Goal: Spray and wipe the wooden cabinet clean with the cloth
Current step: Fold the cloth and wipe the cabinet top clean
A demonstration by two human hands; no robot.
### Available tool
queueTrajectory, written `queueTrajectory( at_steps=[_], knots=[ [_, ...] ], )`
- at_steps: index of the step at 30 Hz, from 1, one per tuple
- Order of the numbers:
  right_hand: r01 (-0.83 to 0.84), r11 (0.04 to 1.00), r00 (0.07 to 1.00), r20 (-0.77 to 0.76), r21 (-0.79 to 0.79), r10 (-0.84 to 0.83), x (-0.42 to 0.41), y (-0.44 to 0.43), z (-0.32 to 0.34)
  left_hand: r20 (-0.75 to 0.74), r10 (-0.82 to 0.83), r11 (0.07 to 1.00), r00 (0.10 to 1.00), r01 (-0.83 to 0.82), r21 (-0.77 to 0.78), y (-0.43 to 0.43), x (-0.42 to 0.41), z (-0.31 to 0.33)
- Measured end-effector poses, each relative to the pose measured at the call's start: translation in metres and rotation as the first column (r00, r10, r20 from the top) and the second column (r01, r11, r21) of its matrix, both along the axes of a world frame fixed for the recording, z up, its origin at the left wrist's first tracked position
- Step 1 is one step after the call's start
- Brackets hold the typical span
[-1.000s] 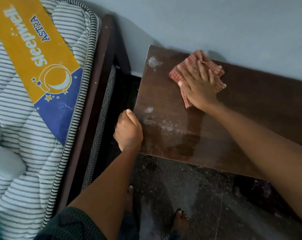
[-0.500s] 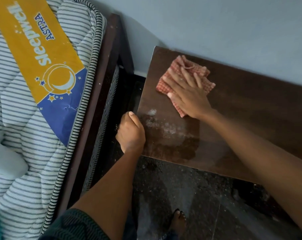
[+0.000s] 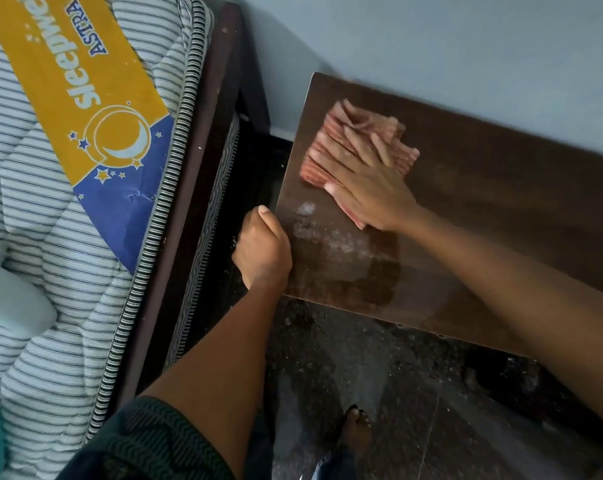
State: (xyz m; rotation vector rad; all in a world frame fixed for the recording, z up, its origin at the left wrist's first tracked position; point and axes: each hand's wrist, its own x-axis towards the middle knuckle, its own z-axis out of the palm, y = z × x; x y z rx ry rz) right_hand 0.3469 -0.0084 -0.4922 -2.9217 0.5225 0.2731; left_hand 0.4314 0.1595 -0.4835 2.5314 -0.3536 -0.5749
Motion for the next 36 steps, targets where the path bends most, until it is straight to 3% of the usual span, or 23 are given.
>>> queueTrajectory(
  at_steps=[2,4,6,8,13,16,18,21,25,26,30,36],
  knots=[
    [0.071,0.997,0.997,-0.035,0.011,-0.071,-0.035,-0.008,0.002,0.004,-0.006,1.0,1.0,0.006,0.0,0.001,-0.001,-0.001],
    [0.283,0.959,0.958,-0.042,0.01,-0.282,-0.045,-0.021,0.003,0.016,-0.014,1.0,1.0,0.014,-0.008,0.002,0.0,-0.002],
    [0.541,0.839,0.841,-0.047,0.057,-0.539,-0.025,-0.029,0.005,0.026,-0.024,1.0,0.999,0.025,-0.012,0.002,0.0,-0.002],
    [0.64,0.761,0.768,-0.042,0.106,-0.639,0.008,-0.027,0.007,0.04,-0.042,0.999,0.998,0.042,-0.01,0.002,-0.001,-0.003],
    [0.316,0.945,0.949,-0.01,0.081,-0.316,0.029,0.013,0.006,0.073,-0.05,0.998,0.996,0.053,-0.037,0.004,-0.002,-0.006],
    [0.175,0.98,0.984,-0.015,0.091,-0.175,-0.018,0.029,0.004,0.103,-0.086,0.995,0.991,0.091,-0.047,0.006,-0.001,-0.009],
    [0.206,0.974,0.979,-0.031,0.092,-0.204,-0.056,0.029,0.004,0.089,-0.094,0.994,0.992,0.097,-0.039,0.007,0.0,-0.01],
    [0.471,0.879,0.882,-0.062,0.077,-0.467,-0.098,0.014,0.008,0.054,-0.111,0.991,0.992,0.115,-0.069,0.01,0.004,-0.012],
    [0.765,0.636,0.644,-0.104,0.106,-0.758,-0.079,0.007,0.012,-0.037,-0.102,0.985,0.994,0.096,-0.143,0.012,0.006,-0.01],
    [0.765,0.634,0.643,-0.097,0.113,-0.76,-0.067,0.011,0.012,-0.104,-0.083,0.981,0.991,0.063,-0.184,0.013,0.009,-0.01],
    [0.559,0.822,0.829,-0.067,0.107,-0.555,-0.057,0.042,0.01,-0.34,-0.115,0.962,0.933,0.019,-0.272,0.031,0.03,-0.012],
    [0.303,0.951,0.951,-0.078,0.062,-0.298,-0.14,0.1,0.007,-0.575,-0.172,0.958,0.8,0.001,-0.286,0.064,0.039,0.001]
  ],
)
